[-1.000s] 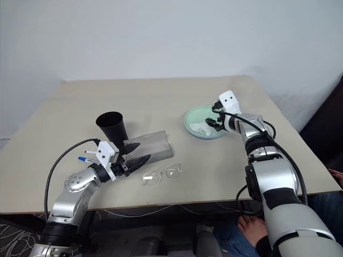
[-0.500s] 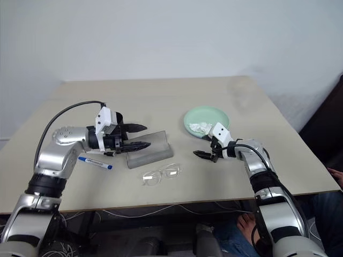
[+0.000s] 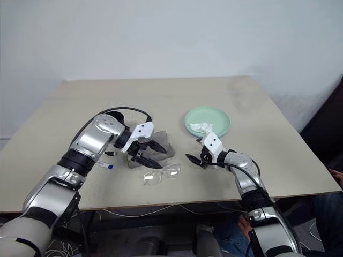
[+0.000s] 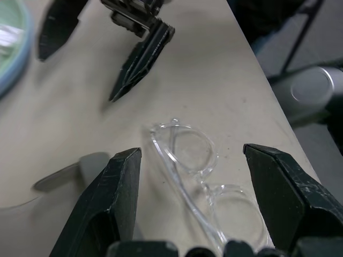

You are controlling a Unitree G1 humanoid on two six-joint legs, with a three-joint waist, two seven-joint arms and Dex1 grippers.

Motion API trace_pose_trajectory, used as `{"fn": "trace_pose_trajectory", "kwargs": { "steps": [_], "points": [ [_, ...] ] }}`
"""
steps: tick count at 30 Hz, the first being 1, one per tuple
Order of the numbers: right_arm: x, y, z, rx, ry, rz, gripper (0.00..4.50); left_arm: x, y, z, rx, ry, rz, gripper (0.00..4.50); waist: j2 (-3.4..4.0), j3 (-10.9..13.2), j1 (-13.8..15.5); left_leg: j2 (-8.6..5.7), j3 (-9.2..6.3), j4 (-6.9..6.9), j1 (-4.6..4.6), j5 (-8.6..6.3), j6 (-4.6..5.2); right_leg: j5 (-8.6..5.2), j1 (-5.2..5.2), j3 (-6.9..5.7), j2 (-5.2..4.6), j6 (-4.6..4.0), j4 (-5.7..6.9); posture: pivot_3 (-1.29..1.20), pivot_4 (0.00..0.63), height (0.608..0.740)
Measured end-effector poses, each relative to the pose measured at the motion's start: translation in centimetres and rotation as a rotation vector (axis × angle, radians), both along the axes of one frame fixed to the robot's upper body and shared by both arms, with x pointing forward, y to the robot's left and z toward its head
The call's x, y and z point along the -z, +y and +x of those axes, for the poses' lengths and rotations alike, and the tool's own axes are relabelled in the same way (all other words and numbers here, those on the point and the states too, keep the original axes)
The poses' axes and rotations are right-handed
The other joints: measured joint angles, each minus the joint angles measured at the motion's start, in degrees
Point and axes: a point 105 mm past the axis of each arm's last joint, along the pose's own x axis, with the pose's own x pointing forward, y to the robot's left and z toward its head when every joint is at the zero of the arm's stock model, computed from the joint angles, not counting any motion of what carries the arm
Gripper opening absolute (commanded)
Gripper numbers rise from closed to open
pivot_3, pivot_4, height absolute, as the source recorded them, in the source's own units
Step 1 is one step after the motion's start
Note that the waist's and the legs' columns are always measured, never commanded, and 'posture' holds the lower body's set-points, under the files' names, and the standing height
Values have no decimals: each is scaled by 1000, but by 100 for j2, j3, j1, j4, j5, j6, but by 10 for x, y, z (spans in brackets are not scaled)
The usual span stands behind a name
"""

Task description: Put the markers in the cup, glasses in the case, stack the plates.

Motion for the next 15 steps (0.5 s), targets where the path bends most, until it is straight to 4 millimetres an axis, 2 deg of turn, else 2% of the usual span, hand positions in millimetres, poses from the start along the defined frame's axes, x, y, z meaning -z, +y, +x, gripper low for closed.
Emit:
{"fn": "trace_pose_trajectory", "kwargs": {
  "steps": [6,11,15],
  "points": [
    [9,-6,-11,63,17,13,4152,16,7,-1,-5,71,119,3215,-4,4,-5,0,2,1,0,0,1,0,-3,4,4,0,3,0,0,720],
    [4,-7,-9,86,-9,20,4152,22,12,2,-18,96,188,3215,-8,6,-3,6,1,4,0,0,1,-1,-1,8,3,-1,2,0,0,720],
    [2,-6,-8,94,-22,24,4152,23,6,1,-26,135,191,3215,-16,10,1,7,-1,4,-4,-2,5,-3,-3,9,2,5,0,0,0,720]
  ]
}}
